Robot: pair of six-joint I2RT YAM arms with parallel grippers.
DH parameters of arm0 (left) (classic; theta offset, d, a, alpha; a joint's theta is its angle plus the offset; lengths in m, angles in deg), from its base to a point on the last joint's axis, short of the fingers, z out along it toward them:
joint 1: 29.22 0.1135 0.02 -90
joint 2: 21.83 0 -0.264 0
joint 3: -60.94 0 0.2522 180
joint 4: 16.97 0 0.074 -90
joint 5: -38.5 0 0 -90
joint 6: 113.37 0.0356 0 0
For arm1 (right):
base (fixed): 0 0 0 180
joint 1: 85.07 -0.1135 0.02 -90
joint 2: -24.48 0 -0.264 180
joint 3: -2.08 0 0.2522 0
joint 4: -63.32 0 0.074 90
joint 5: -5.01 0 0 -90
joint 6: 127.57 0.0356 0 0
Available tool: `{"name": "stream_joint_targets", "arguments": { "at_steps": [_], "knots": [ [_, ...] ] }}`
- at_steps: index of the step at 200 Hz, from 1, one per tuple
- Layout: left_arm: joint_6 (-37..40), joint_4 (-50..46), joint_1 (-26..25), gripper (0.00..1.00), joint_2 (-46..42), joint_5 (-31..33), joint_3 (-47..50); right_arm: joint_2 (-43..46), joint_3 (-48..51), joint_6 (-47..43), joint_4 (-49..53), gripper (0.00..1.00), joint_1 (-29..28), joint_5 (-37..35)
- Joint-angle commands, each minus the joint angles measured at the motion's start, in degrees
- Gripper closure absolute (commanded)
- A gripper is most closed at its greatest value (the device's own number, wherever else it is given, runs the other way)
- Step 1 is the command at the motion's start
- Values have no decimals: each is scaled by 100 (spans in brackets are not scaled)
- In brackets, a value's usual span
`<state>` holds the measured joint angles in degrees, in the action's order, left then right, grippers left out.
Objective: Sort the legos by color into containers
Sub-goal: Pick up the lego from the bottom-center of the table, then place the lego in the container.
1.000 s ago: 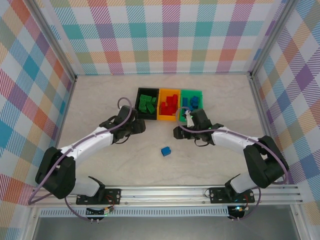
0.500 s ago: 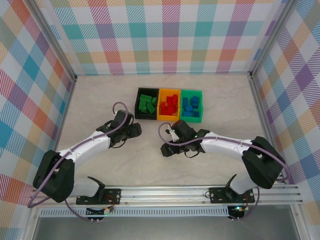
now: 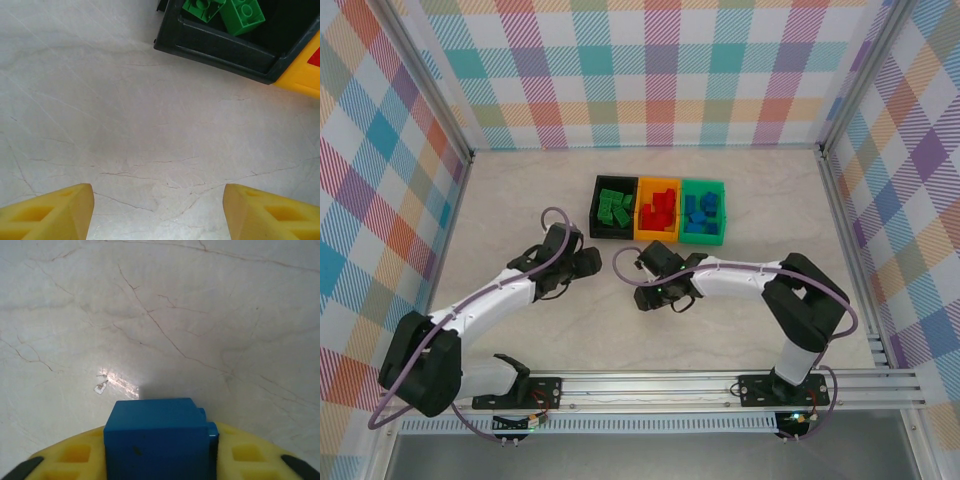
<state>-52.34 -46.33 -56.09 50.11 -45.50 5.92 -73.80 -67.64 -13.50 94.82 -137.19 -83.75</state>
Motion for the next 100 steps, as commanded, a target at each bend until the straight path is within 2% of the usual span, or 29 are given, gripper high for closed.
{"name": "stream_joint_targets", "arguments": {
  "at_steps": [1, 26, 45, 100],
  "knots": [
    [-47, -207, 52, 32, -185, 159, 109, 198, 14, 54, 176, 67, -24, -271],
    [-50, -231, 51, 32, -189, 152, 120, 446, -99, -72, 248, 67, 53, -602],
    [-55, -238, 51, 31, -215, 108, 112, 658, -292, -221, 374, 67, 350, -750],
    [-121, -278, 51, 31, -425, 81, 260, 1012, -697, -236, 3, 65, 2199, -506]
  ]
}}
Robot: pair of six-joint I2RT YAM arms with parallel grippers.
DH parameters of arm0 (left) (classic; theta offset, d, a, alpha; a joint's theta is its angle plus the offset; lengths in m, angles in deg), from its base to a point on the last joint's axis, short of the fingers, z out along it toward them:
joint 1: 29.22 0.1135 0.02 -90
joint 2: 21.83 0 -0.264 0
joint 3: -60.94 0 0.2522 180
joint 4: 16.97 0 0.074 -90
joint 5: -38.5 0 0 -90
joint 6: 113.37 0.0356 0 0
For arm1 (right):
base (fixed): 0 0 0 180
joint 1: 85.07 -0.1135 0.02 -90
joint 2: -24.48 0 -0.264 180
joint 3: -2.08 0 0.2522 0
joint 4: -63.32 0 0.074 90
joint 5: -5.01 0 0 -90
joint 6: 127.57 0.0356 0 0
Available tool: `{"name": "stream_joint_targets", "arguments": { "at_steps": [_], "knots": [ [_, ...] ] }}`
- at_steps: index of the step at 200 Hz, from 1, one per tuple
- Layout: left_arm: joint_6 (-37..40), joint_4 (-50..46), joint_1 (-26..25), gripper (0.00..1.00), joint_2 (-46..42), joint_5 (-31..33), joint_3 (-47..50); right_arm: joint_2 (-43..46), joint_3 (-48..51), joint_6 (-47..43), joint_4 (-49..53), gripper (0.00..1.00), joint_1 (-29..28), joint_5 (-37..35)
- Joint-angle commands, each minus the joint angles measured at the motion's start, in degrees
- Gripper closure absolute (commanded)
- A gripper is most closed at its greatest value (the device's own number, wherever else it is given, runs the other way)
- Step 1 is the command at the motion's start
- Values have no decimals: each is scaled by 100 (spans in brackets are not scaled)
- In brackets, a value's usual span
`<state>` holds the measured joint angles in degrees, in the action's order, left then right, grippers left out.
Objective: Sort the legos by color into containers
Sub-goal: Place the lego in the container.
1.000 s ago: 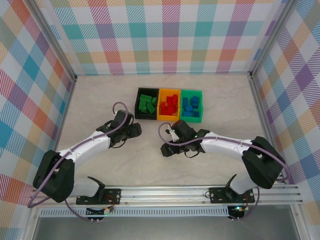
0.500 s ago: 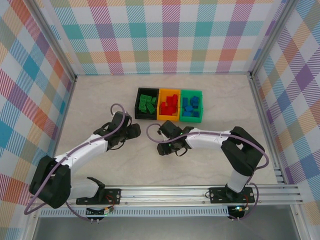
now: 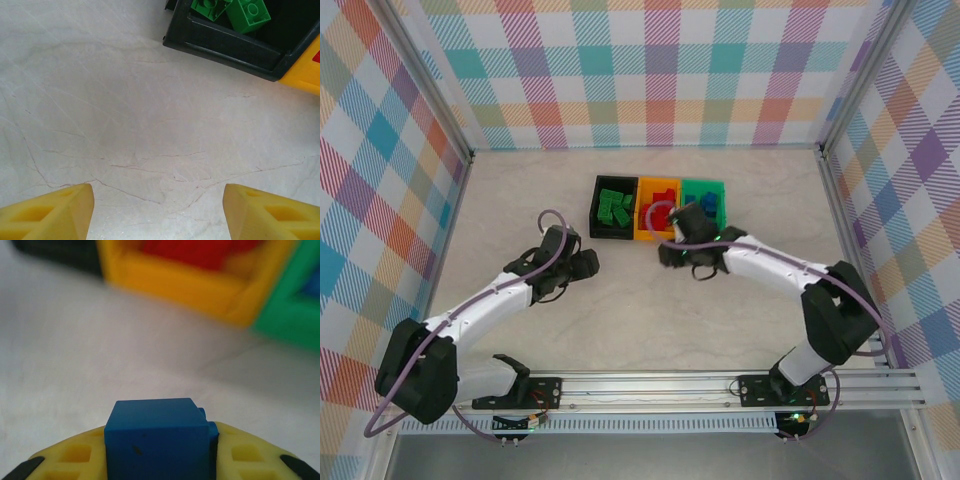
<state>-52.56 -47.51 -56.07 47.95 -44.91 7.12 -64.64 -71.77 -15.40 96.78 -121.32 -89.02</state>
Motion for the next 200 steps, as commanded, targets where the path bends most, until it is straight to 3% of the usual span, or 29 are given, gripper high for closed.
{"name": "stream_joint_targets", "arguments": {
  "at_steps": [1, 39, 59, 91, 100, 127, 171, 200],
  "knots": [
    [-97, -168, 48, 31, -214, 24, 148, 88, -301, -42, -199, 65, 642, 23],
    [-128, -328, 48, 31, -331, 107, 153, -816, -1307, -30, -327, 63, 1399, -15],
    [-147, -531, 48, 26, -301, 272, 54, -1447, -2023, -87, -222, 61, 1593, 104],
    [-74, -673, 96, 16, -318, 377, -87, -1929, -2734, -224, 104, 37, 1674, 60],
    [-59, -746, 117, 16, -316, 463, -148, -1823, -2659, -281, 51, 33, 1676, 79],
    [-32, -969, 226, 0, -337, 929, -325, -1240, -2086, -631, -235, 30, 1681, 182],
    [-115, -1060, 614, 0, -522, 1750, -385, 457, -449, -1328, -937, 27, 1680, -330],
    [-187, -880, 971, 0, -896, 2256, -215, 1649, 863, -1771, -1804, 24, 1691, -1210]
  ]
}}
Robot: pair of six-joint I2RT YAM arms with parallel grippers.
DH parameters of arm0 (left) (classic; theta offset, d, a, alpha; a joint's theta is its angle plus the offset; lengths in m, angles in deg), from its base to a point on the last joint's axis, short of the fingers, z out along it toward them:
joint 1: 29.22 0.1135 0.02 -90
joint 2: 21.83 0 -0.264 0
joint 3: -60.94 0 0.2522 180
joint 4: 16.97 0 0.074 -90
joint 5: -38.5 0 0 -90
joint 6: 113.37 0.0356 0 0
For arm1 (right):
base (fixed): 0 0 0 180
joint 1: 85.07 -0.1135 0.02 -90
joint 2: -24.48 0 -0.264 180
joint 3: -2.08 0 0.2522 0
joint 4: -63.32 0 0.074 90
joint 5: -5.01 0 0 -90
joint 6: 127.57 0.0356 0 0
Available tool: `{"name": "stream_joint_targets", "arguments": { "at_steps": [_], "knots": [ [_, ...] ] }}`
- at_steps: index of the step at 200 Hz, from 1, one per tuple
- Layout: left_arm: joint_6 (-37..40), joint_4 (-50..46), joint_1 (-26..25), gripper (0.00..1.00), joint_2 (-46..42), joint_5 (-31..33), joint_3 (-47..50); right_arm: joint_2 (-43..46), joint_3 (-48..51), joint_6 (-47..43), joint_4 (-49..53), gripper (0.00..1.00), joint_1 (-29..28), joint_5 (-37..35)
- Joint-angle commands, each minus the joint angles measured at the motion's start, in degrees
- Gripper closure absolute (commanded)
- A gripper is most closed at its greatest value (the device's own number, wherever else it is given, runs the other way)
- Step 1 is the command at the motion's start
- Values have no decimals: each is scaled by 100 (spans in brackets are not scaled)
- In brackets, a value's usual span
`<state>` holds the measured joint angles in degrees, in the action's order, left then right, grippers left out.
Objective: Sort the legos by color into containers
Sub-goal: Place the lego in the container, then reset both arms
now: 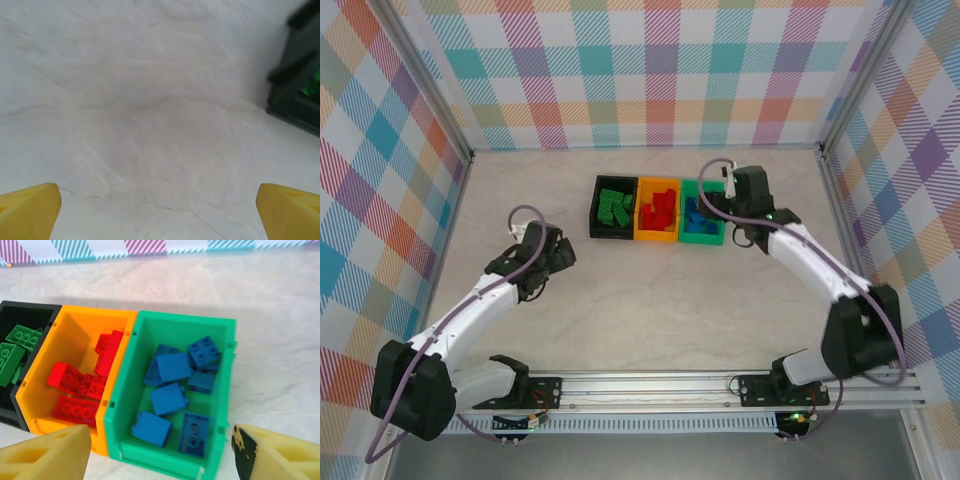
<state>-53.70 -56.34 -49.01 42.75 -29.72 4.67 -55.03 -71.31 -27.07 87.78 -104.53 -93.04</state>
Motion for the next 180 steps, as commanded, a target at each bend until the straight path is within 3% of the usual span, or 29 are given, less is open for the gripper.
{"name": "stream_joint_targets", "arguments": {
  "at_steps": [1, 17, 31, 74, 84, 108, 135, 171, 180],
  "knots": [
    [-80, 7, 269, 0, -393, 765, 35, 724, 868, -616, -947, 23, 12, -832],
    [-152, 270, 325, 0, -694, 1338, 254, 1236, 1668, -737, -1687, 19, 62, -1617],
    [180, 1096, 344, 0, -908, 1672, 633, 1521, 2284, -826, -2341, 14, 168, -2069],
    [1815, 4087, 410, 0, -677, 1634, 1862, 1434, 2999, -780, -2764, 6, 835, -2342],
    [2013, 4232, 451, 0, -483, 1696, 1889, 1299, 3259, -940, -3200, 6, 987, -2111],
    [2372, 5204, 642, 0, 154, 1328, 2109, 905, 3683, -1022, -4106, 6, 1105, -1627],
    [2627, 6609, 935, 0, 904, 204, 2438, 361, 3924, -1213, -5364, 6, 1107, -1055],
    [3438, 7168, 984, 0, 1415, -569, 2301, -507, 3880, -1349, -6154, 6, 1127, -755],
    [3506, 7453, 990, 0, 1535, -595, 2349, -454, 3736, -1295, -5785, 6, 1170, -597]
  ]
}}
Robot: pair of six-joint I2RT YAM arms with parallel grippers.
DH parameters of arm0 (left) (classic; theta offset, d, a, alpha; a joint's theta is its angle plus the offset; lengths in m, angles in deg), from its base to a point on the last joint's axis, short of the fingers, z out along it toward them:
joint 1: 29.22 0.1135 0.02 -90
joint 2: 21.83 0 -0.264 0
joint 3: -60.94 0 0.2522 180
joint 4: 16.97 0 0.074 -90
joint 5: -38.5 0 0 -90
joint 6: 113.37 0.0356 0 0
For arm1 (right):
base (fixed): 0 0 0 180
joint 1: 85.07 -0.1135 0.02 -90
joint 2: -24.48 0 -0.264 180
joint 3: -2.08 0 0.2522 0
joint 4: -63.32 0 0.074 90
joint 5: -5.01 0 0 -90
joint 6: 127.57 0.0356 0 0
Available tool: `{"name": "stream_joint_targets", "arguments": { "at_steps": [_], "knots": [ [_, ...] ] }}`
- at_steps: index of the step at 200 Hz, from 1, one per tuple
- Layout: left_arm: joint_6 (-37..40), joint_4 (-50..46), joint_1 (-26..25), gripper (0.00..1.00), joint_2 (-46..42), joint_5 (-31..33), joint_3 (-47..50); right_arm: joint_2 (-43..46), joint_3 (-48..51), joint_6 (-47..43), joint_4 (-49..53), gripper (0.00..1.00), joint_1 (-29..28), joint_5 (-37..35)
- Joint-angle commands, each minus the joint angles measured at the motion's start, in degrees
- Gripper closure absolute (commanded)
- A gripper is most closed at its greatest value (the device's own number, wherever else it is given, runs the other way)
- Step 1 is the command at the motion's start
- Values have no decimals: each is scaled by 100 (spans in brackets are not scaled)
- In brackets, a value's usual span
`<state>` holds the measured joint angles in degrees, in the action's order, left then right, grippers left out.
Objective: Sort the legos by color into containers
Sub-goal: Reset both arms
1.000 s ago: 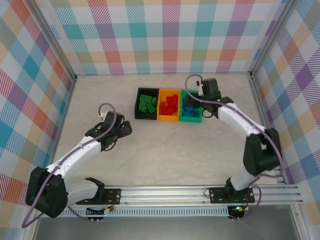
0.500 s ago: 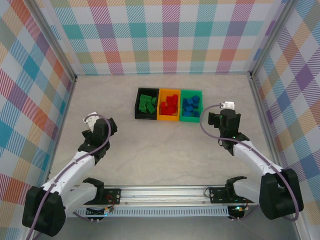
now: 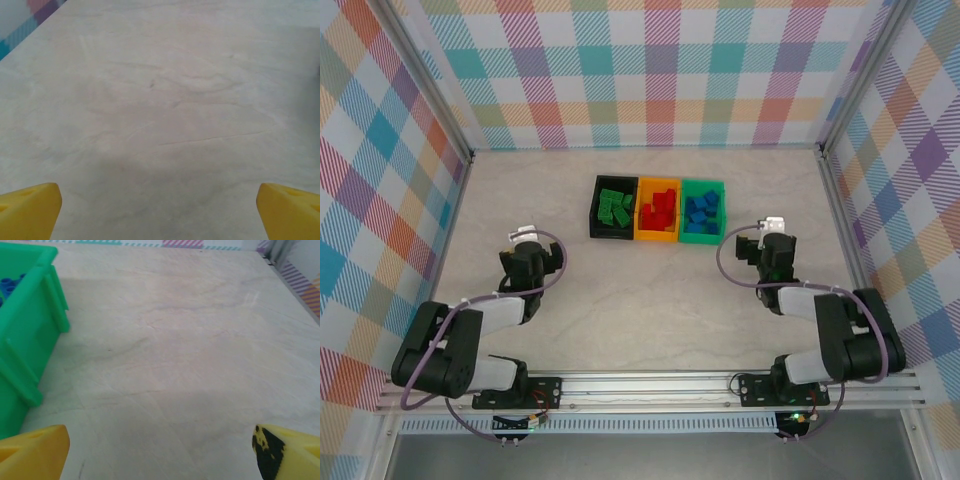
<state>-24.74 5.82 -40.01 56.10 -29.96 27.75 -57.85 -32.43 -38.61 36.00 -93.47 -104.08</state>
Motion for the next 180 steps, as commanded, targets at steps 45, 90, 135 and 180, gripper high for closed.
{"name": "stream_joint_targets", "arguments": {
  "at_steps": [45, 90, 135, 180],
  "knots": [
    [424, 1231, 419, 0, 1058, -1090, -346, -518, -283, 104, -545, 6, 725, 1968],
    [342, 1323, 538, 0, 1255, -1239, -390, -534, -310, 104, -512, 1, 755, 2023],
    [342, 1301, 543, 0, 1251, -1242, -396, -529, -307, 104, -518, 1, 760, 2030],
    [343, 1299, 546, 0, 1255, -1246, -396, -534, -324, 110, -502, 1, 756, 2044]
  ]
}}
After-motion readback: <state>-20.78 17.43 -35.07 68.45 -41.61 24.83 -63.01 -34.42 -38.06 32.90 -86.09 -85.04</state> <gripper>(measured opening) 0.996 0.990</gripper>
